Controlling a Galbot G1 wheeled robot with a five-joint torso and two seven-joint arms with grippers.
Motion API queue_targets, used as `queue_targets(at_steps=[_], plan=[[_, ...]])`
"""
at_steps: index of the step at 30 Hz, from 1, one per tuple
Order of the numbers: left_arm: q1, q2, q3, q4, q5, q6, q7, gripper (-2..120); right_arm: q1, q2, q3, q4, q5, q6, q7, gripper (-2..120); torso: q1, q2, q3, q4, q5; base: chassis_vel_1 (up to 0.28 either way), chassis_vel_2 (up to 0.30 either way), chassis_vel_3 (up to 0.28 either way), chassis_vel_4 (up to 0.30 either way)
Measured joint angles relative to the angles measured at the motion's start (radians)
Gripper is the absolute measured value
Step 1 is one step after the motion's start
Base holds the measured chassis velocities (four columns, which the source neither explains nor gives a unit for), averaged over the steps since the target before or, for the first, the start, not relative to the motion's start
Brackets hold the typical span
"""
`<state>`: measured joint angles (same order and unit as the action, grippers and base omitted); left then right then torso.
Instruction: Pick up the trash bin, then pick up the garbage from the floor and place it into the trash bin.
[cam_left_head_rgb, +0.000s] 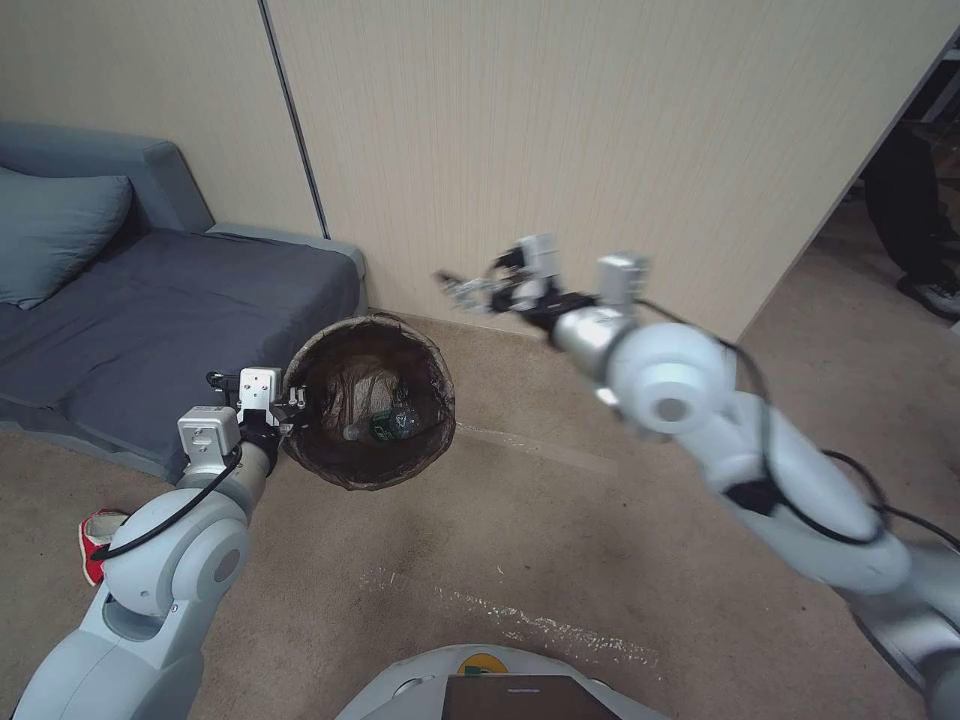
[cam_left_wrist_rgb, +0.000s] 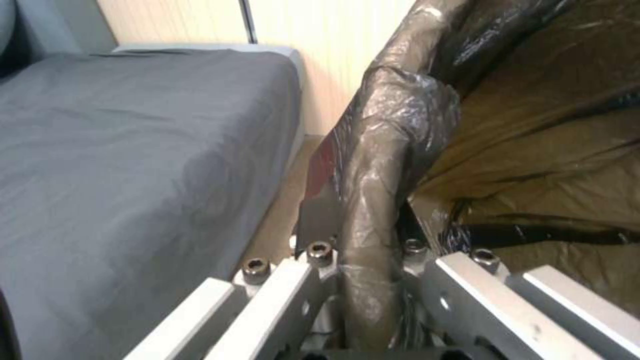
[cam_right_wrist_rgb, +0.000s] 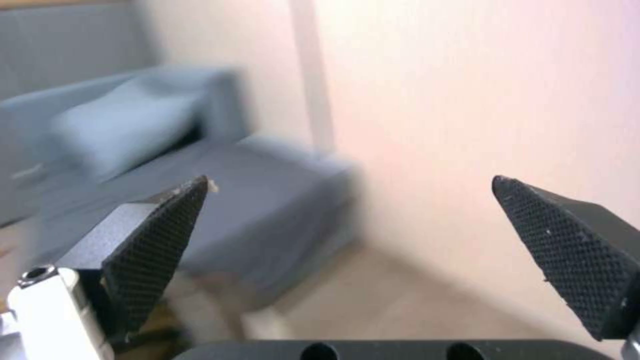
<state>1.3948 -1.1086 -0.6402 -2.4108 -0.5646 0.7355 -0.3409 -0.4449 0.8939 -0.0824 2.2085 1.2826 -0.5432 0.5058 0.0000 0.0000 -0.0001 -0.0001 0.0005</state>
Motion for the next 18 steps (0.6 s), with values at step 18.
queue_targets(at_steps=[18], plan=[[0.042,-0.080,-0.013,-0.040,0.071,0.000,0.014,0,-1.017,0.431,0.856,0.094,-0.816,0.254,-0.384,100,0.000,0.000,0.000,-0.0002,-0.0006,0.000,0.000,0.000,0.000]])
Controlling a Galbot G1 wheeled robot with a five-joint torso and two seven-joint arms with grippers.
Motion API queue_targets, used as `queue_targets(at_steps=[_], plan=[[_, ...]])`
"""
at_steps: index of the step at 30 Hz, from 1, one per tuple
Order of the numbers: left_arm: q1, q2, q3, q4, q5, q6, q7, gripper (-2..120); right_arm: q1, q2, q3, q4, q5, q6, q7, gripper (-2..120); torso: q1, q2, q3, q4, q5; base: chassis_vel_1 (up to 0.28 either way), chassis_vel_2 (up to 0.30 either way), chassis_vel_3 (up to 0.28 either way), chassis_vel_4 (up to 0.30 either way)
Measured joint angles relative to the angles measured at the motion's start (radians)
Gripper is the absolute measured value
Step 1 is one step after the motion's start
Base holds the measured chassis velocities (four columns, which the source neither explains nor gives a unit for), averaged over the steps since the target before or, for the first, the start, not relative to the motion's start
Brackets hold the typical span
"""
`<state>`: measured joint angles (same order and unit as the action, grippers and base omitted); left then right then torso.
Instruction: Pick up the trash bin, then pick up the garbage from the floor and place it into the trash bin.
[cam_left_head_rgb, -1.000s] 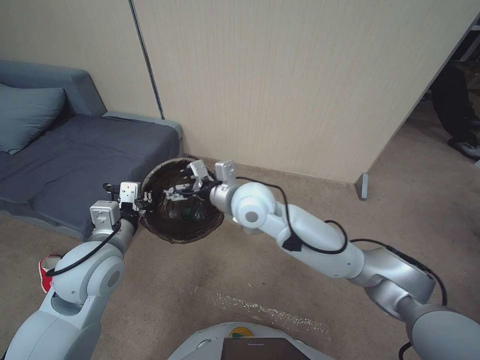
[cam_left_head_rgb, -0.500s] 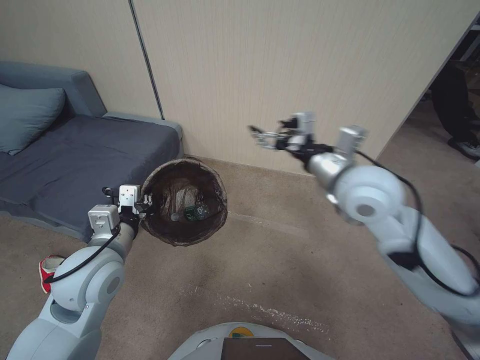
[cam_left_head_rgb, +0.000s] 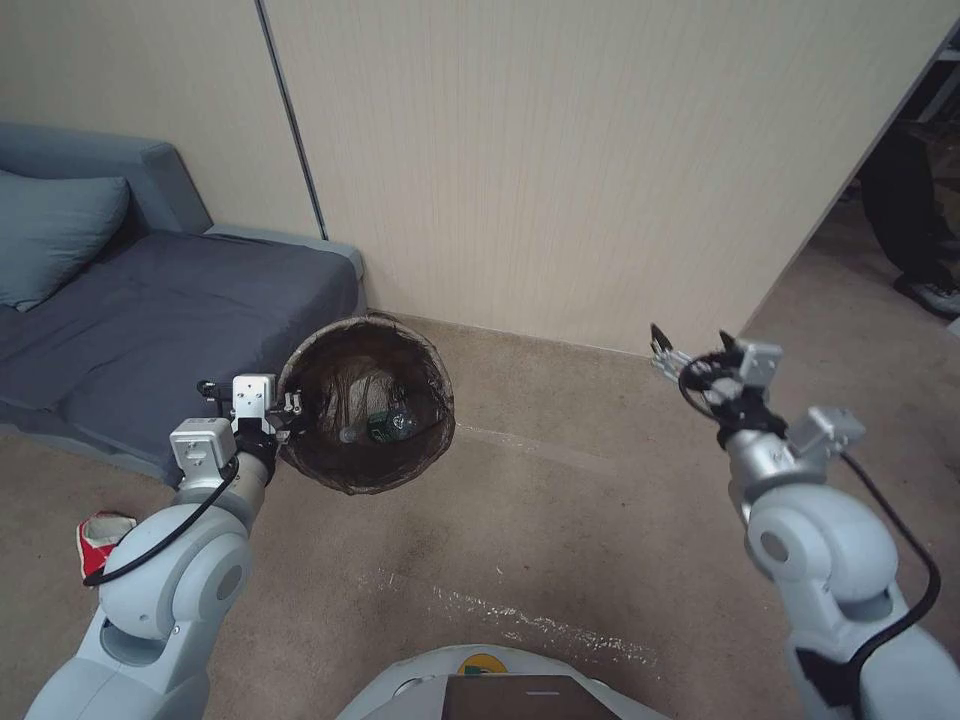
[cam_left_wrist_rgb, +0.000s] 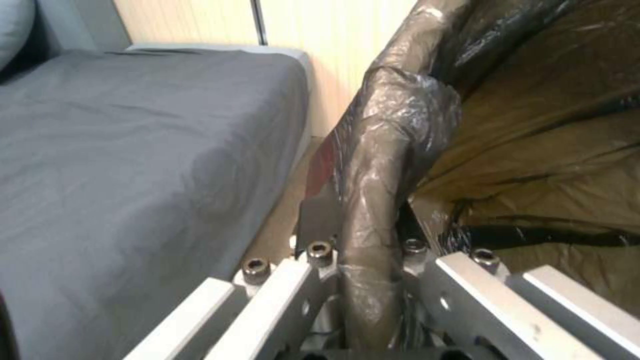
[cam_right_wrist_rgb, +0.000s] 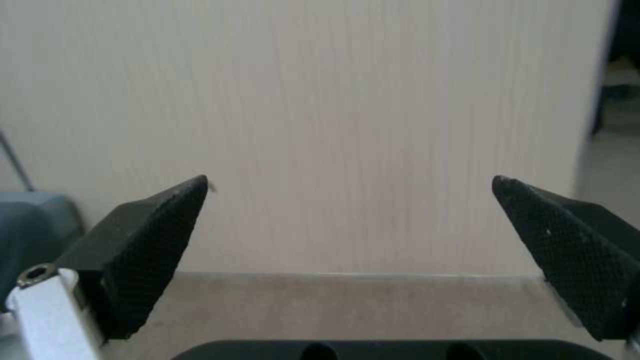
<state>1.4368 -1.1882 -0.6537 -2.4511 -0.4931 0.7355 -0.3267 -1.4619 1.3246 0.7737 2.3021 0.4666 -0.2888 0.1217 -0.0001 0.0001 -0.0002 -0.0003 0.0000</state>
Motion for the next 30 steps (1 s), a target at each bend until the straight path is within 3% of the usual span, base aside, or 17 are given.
queue_targets(at_steps=[2,5,10,13,20,30], plan=[[-0.001,-0.002,0.000,0.001,0.004,0.000,0.003,0,-0.016,0.028,0.003,-0.004,-0.036,0.024,-0.015,100,0.000,0.000,0.000,0.0005,0.0000,0.000,0.000,0.000,0.000],[-0.002,-0.015,0.009,0.011,0.021,-0.012,0.016,0,-0.060,0.143,0.024,-0.036,-0.202,0.128,-0.083,100,0.000,0.000,0.000,0.0004,-0.0002,0.000,0.000,0.000,0.000],[0.002,-0.032,0.014,0.015,0.027,-0.033,0.026,0,-0.088,0.214,0.042,-0.082,-0.304,0.234,-0.122,100,0.000,0.000,0.000,0.0003,-0.0002,0.000,0.000,0.000,0.000],[0.004,-0.056,0.024,0.024,0.044,-0.047,0.037,0,-0.107,0.262,0.061,-0.140,-0.394,0.355,-0.153,100,0.000,0.000,0.000,0.0003,-0.0001,0.000,0.000,0.000,0.000],[0.003,-0.061,0.032,0.042,0.056,-0.056,0.054,0,-0.138,0.286,0.054,-0.170,-0.424,0.407,-0.160,100,0.000,0.000,0.000,0.0002,-0.0002,0.000,0.000,0.000,0.000],[-0.009,-0.033,0.040,0.053,0.037,-0.030,0.040,0,-0.098,0.281,0.024,-0.181,-0.441,0.393,-0.158,100,0.000,0.000,0.000,0.0004,0.0000,0.000,0.000,0.000,0.000]])
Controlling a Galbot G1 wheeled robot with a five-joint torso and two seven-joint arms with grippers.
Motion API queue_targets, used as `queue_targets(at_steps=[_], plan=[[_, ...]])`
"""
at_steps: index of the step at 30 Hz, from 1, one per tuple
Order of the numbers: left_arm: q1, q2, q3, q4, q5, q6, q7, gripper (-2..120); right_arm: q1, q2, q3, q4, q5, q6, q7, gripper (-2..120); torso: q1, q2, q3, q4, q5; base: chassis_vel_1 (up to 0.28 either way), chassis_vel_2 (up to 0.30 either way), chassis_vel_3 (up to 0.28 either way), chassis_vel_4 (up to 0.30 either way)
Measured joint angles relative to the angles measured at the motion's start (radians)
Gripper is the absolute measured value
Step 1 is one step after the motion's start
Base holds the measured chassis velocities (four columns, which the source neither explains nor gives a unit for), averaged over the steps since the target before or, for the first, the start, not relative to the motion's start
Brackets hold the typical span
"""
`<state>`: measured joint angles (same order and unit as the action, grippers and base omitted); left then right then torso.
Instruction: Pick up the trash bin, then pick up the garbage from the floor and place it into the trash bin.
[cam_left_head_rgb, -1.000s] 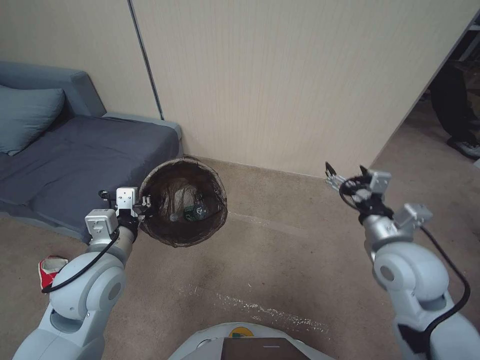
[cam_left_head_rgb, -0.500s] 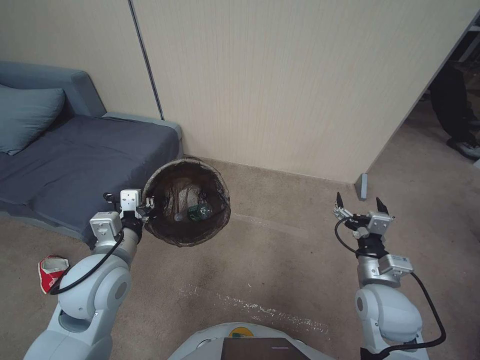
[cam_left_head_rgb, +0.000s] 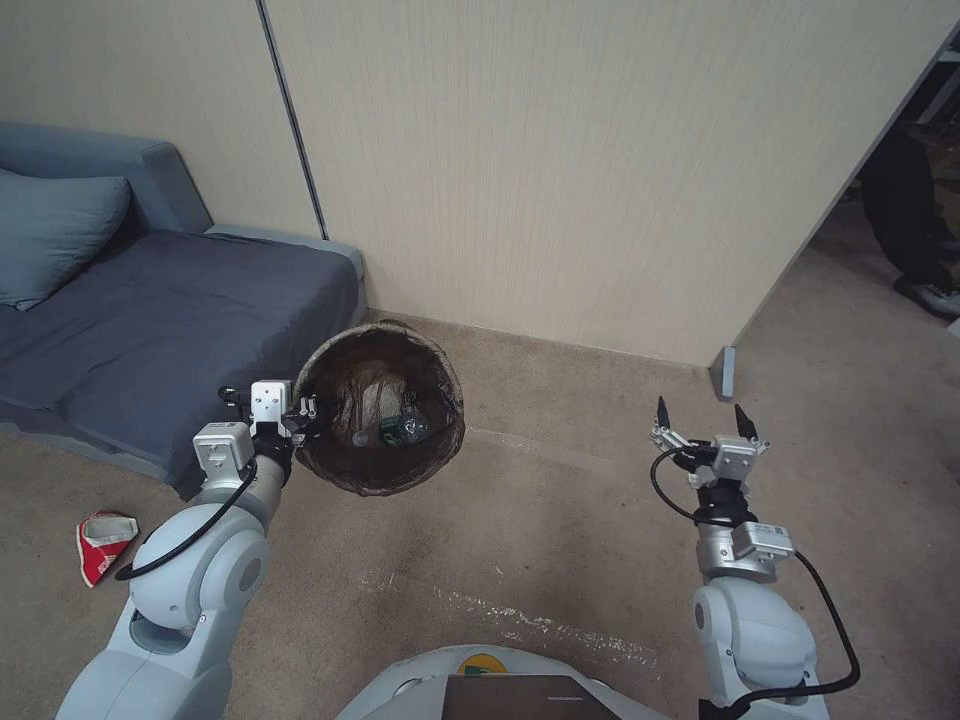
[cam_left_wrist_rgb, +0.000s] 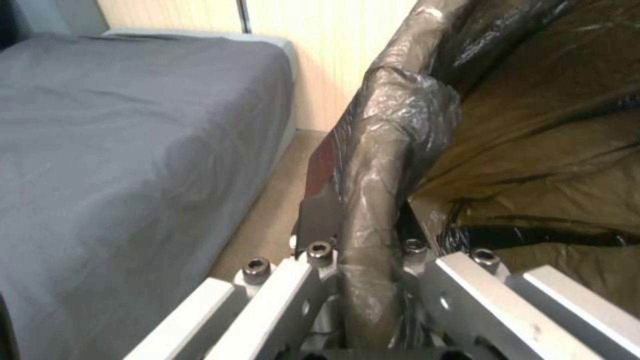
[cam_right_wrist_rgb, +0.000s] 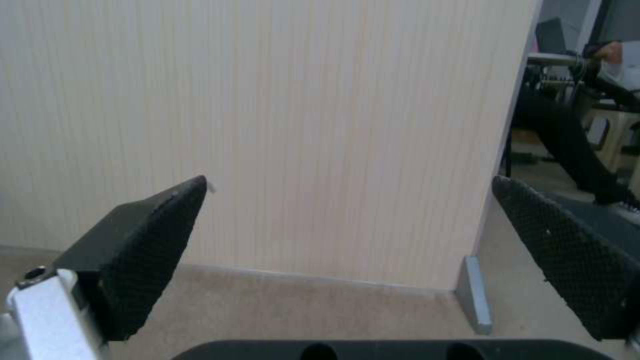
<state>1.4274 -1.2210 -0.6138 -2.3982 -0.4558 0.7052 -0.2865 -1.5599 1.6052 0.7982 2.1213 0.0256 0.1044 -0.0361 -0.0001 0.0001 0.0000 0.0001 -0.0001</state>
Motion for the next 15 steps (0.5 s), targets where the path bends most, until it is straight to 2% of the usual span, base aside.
queue_targets(at_steps=[15], plan=[[-0.005,0.004,-0.007,-0.016,-0.033,0.028,-0.015,0,-0.008,0.003,-0.004,-0.007,-0.018,0.003,0.003,100,0.000,0.000,0.000,-0.0002,0.0000,0.000,0.000,0.000,0.000]])
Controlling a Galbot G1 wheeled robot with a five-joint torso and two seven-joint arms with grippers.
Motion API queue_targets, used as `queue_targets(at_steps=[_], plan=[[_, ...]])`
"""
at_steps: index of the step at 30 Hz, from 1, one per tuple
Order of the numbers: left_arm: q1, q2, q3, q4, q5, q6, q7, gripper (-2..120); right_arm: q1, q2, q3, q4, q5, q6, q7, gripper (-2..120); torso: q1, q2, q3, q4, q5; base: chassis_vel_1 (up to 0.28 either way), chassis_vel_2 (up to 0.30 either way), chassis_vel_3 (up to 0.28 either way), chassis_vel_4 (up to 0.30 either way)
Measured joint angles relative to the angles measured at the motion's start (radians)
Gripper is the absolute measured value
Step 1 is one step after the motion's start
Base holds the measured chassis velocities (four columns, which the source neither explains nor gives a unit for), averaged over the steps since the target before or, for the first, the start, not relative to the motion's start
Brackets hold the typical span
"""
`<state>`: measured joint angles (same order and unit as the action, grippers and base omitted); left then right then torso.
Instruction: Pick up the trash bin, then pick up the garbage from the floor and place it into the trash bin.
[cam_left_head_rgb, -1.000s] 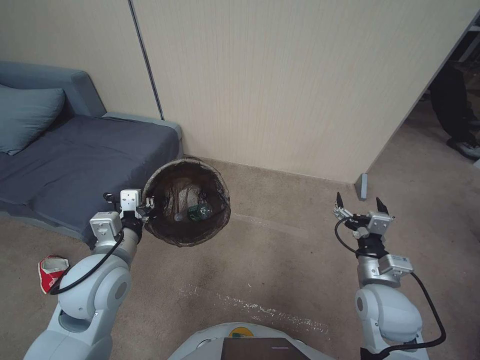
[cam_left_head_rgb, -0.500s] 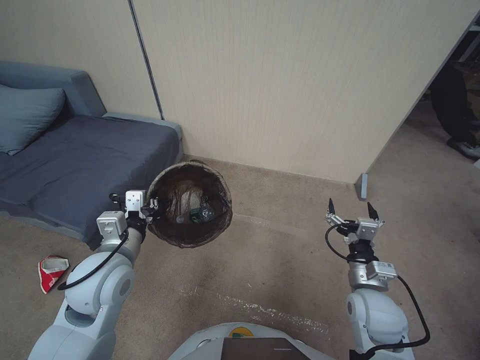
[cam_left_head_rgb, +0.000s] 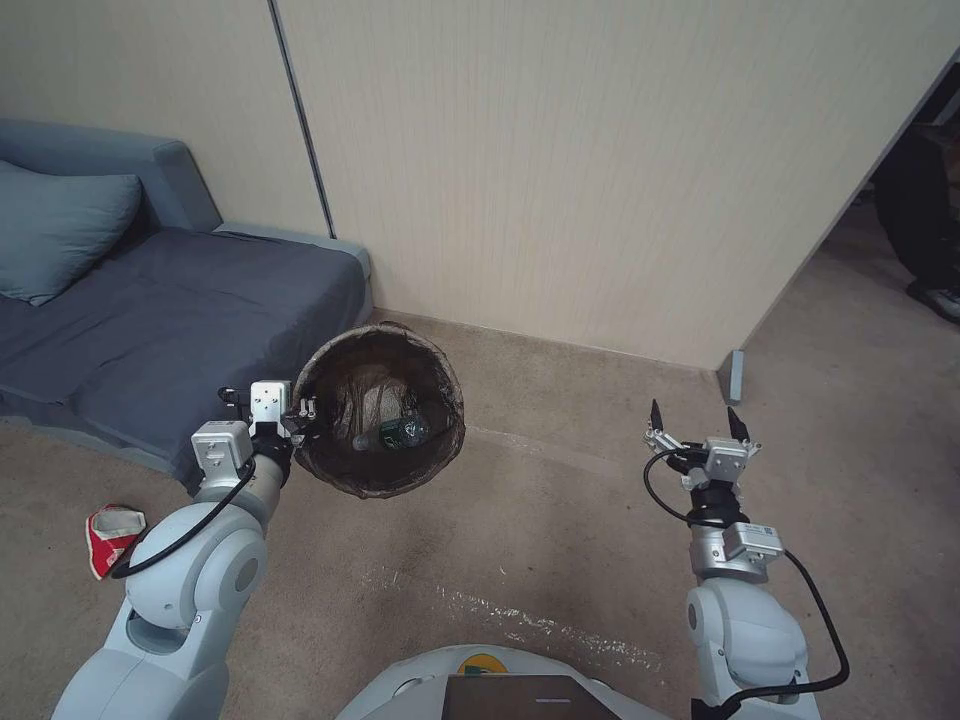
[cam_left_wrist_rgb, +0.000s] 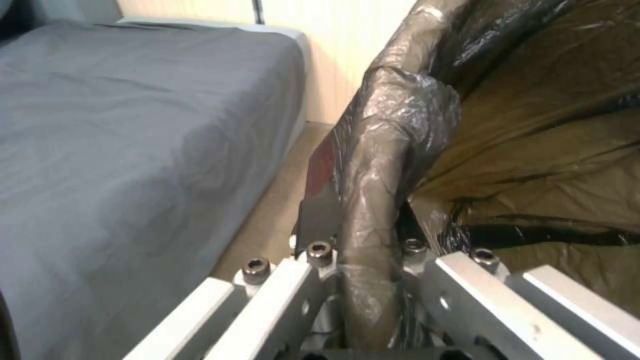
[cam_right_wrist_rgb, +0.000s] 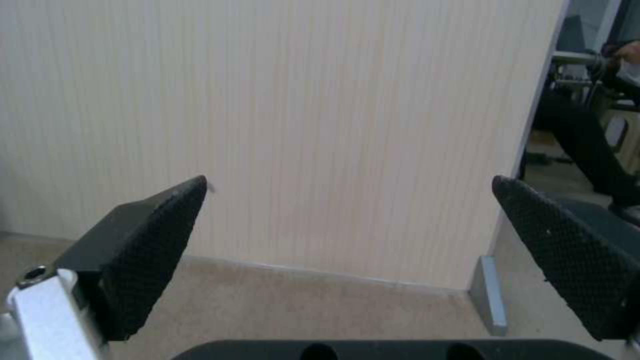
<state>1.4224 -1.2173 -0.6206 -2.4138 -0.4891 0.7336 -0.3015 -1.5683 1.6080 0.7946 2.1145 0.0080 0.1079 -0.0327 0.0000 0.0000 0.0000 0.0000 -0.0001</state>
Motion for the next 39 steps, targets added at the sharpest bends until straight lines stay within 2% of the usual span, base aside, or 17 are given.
queue_targets(at_steps=[18,30,39], plan=[[0.011,0.009,-0.004,-0.010,0.001,0.003,-0.003,0,0.006,-0.013,-0.010,-0.009,0.008,-0.005,0.010,100,0.000,0.000,0.000,0.0001,0.0002,0.000,0.000,0.000,0.000],[0.030,0.045,-0.019,-0.026,-0.017,0.003,-0.008,0,0.026,-0.112,-0.035,-0.026,0.049,-0.034,0.032,100,0.000,0.000,0.000,0.0001,0.0001,0.000,0.000,0.000,0.000],[0.030,0.009,0.002,-0.020,0.006,-0.006,-0.008,0,0.029,-0.042,-0.036,-0.010,0.025,-0.042,0.030,100,0.000,0.000,0.000,0.0000,0.0000,0.000,0.000,0.000,0.000]])
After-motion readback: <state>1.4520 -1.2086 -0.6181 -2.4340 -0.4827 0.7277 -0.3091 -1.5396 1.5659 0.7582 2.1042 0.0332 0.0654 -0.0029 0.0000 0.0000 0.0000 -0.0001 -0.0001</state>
